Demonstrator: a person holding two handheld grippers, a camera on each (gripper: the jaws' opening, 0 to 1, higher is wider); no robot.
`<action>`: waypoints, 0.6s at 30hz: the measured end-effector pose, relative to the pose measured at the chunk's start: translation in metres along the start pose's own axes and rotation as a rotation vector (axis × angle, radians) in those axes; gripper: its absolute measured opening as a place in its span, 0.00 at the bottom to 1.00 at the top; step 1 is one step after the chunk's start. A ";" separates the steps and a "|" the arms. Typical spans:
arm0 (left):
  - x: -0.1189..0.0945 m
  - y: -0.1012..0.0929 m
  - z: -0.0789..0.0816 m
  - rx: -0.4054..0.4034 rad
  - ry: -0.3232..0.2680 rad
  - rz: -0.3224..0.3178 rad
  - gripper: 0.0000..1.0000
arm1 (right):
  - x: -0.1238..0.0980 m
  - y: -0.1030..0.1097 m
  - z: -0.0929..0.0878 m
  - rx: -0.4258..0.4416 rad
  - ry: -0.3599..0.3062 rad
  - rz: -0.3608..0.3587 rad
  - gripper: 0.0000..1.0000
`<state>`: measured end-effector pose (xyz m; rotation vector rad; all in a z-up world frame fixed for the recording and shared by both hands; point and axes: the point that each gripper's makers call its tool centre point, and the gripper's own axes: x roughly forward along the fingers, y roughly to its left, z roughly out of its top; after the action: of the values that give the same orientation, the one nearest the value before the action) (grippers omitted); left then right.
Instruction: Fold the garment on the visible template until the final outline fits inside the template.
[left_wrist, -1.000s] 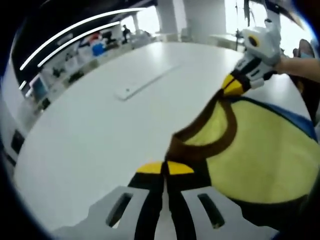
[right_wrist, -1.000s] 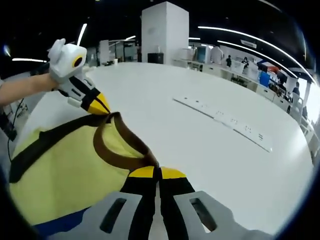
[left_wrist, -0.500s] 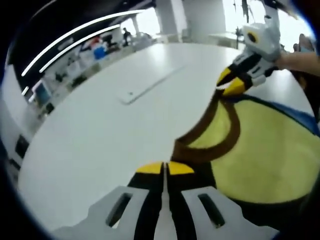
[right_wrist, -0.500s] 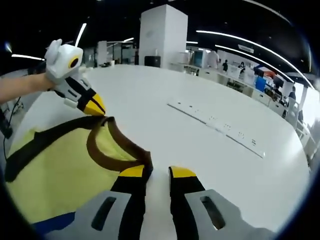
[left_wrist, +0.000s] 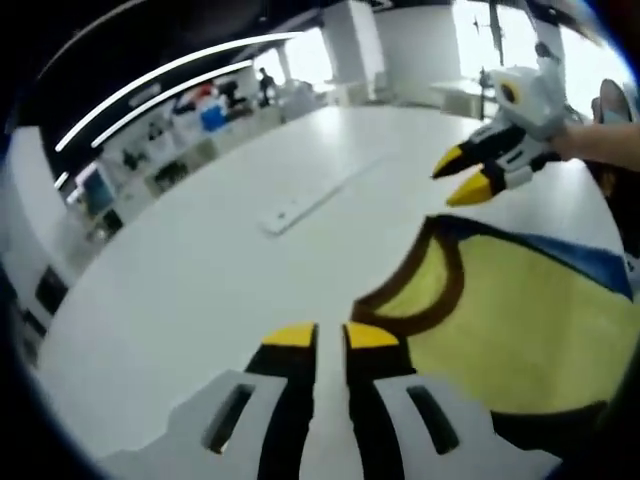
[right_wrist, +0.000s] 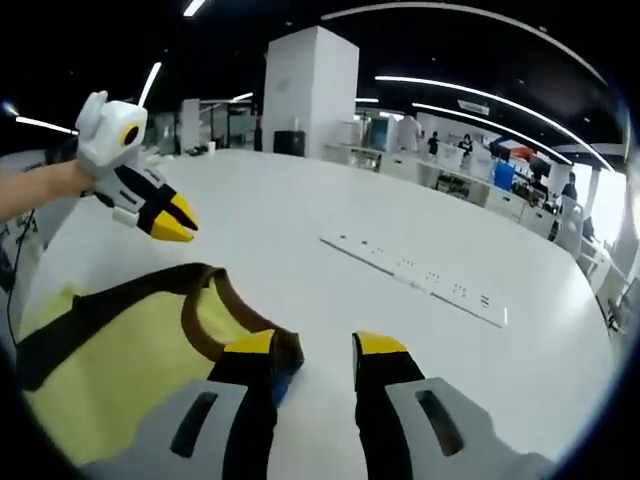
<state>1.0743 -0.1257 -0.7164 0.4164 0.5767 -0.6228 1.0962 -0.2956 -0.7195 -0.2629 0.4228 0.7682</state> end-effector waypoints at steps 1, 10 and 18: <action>-0.006 -0.004 0.003 0.005 -0.006 -0.003 0.12 | -0.005 0.004 0.003 -0.001 -0.004 0.002 0.36; -0.040 -0.037 0.019 0.001 -0.035 -0.046 0.27 | -0.038 0.026 0.015 0.027 -0.052 0.001 0.48; -0.066 -0.076 0.015 -0.017 -0.006 -0.125 0.43 | -0.071 0.048 0.020 0.034 -0.067 0.016 0.58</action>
<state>0.9869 -0.1619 -0.6785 0.3649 0.6051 -0.7377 1.0217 -0.2987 -0.6722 -0.2011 0.3745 0.7829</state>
